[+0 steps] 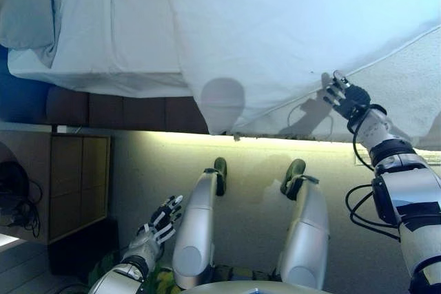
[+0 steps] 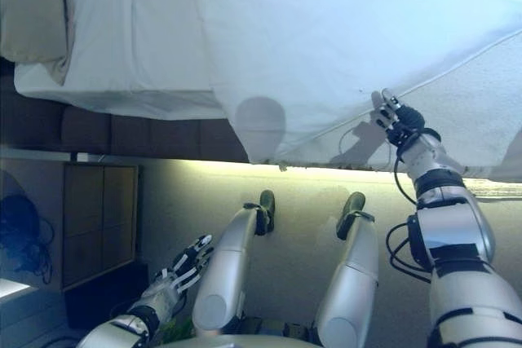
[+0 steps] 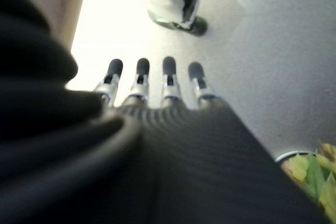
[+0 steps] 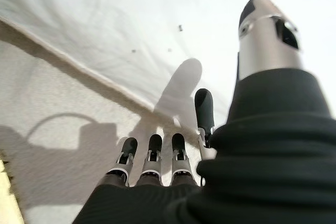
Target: Make the bed neatly
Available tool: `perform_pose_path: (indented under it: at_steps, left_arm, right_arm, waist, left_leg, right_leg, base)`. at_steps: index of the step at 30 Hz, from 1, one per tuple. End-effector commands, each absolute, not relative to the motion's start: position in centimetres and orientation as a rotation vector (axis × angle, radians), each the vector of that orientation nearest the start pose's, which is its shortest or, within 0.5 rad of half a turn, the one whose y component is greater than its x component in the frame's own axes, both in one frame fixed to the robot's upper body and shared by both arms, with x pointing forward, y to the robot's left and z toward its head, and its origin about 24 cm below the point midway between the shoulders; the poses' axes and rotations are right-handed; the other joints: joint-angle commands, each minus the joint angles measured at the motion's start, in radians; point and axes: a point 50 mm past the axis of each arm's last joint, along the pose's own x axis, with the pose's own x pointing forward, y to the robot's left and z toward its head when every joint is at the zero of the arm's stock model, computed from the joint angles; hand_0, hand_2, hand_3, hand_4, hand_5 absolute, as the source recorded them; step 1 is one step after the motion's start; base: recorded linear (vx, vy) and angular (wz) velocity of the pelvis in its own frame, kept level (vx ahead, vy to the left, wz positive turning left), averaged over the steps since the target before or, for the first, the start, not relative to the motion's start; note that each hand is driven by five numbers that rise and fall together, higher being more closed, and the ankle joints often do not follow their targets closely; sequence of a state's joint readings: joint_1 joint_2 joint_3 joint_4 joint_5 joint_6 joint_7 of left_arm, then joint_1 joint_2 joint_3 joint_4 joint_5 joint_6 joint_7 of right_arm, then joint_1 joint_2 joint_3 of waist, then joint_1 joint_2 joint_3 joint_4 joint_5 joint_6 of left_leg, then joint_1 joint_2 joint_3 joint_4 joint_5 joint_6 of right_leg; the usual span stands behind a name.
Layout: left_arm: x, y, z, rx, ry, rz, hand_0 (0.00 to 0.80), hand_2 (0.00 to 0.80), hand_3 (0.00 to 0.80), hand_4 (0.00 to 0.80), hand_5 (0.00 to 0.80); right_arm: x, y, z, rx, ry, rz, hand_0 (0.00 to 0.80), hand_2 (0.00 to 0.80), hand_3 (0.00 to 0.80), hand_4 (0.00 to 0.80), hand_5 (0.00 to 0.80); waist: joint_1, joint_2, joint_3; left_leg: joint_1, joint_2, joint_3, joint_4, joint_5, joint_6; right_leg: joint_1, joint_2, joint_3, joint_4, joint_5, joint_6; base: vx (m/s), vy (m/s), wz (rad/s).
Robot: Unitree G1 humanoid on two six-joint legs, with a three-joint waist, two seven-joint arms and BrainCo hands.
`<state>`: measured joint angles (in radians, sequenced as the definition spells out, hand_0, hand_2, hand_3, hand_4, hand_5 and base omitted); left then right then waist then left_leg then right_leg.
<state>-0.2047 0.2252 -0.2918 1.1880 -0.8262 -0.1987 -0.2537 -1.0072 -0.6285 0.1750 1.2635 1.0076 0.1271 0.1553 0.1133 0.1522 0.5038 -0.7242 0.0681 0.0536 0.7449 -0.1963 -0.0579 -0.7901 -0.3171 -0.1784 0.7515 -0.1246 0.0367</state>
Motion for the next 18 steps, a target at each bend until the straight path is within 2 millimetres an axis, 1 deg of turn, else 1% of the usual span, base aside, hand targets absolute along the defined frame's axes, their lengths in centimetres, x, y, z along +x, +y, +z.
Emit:
perform_pose_path:
  at_steps: [1,3,5,7,8,13,18]
  left_arm:
    - [17.8,22.6,-12.1,-0.433,0.669,0.128,0.0,0.0,0.0,0.0,0.0]
    - [17.9,22.4,-12.0,-0.442,0.656,0.122,0.0,0.0,0.0,0.0,0.0]
    - [17.8,22.3,-12.0,-0.44,0.661,0.108,0.0,0.0,0.0,0.0,0.0]
    - [17.7,22.3,-12.0,-0.434,0.667,0.102,0.0,0.0,0.0,0.0,0.0]
    - [17.2,22.5,-12.1,-0.429,0.675,0.1,0.0,0.0,0.0,0.0,0.0]
    - [16.3,23.1,-12.4,-0.423,0.684,0.108,0.0,0.0,0.0,0.0,0.0]
    - [16.4,23.2,-12.2,-0.42,0.682,0.098,0.0,0.0,0.0,0.0,0.0]
  right_arm:
    - [39.1,-30.7,18.5,0.441,0.031,-0.163,0.0,0.0,0.0,0.0,0.0]
    - [38.9,-31.2,19.2,0.439,0.008,-0.171,0.0,0.0,0.0,0.0,0.0]
    - [38.9,-31.5,20.3,0.443,-0.033,-0.171,0.0,0.0,0.0,0.0,0.0]
    - [39.0,-31.5,20.8,0.444,-0.049,-0.167,0.0,0.0,0.0,0.0,0.0]
    - [39.0,-31.4,21.3,0.439,-0.067,-0.155,0.0,0.0,0.0,0.0,0.0]
    - [39.1,-31.0,21.6,0.425,-0.093,-0.111,0.0,0.0,0.0,0.0,0.0]
    - [39.1,-30.9,22.0,0.408,-0.12,-0.086,0.0,0.0,0.0,0.0,0.0]
  waist:
    - [0.017,0.019,0.016]
    - [0.022,0.024,0.016]
    - [0.029,0.03,0.016]
    - [0.032,0.031,0.016]
    - [0.036,0.029,0.016]
    - [0.041,0.018,0.016]
    - [0.044,0.01,0.015]
  left_leg:
    - [-0.005,-0.009,0.04,-0.041,0.047,0.053]
    - [-0.012,-0.01,0.039,-0.038,0.047,0.055]
    - [-0.014,-0.015,0.039,-0.042,0.048,0.054]
    - [-0.011,-0.016,0.038,-0.048,0.05,0.053]
    - [-0.004,-0.016,0.036,-0.055,0.053,0.05]
    - [0.033,-0.01,0.037,-0.071,0.055,0.047]
    - [0.083,-0.008,0.03,-0.098,0.062,0.041]
  right_leg:
    - [0.034,-0.003,0.019,0.069,-0.043,-0.01]
    - [0.026,-0.006,0.019,0.078,-0.045,-0.01]
    - [0.024,-0.008,0.017,0.077,-0.045,-0.009]
    - [0.028,-0.008,0.013,0.073,-0.045,-0.009]
    - [0.036,-0.008,0.008,0.068,-0.045,-0.009]
    - [0.081,-0.008,-0.009,0.046,-0.04,-0.009]
    - [0.136,-0.011,-0.015,0.02,-0.037,-0.004]
  base:
    - [0.062,0.028,0.01]
    - [0.044,0.012,0.04]
    - [0.014,-0.003,0.02]
    - [0.018,-0.006,0.01]
    - [0.054,-0.012,0.0]
    - [0.049,-0.006,0.01]
    - [0.043,-0.012,0.0]
